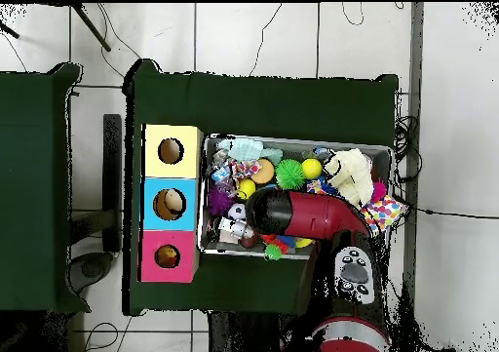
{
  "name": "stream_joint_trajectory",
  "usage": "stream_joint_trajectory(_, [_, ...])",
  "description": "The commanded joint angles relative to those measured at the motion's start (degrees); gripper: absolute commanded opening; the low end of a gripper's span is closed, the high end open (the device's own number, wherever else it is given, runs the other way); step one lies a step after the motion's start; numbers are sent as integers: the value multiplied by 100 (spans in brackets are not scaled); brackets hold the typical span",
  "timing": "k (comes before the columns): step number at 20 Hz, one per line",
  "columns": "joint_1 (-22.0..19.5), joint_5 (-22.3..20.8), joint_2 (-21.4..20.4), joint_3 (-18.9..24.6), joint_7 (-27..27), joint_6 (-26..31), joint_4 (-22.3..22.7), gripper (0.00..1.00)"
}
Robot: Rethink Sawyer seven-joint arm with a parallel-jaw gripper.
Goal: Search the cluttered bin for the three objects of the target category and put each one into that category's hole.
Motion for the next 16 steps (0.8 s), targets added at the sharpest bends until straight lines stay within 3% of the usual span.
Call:
stream_joint_trajectory(1, [158,206,26,464,147,495,-558,100])
stream_joint_trajectory(10, [680,358,562,184,994,-383,-329,100])
stream_joint_trajectory(16, [547,433,611,295,796,-737,-52,100])
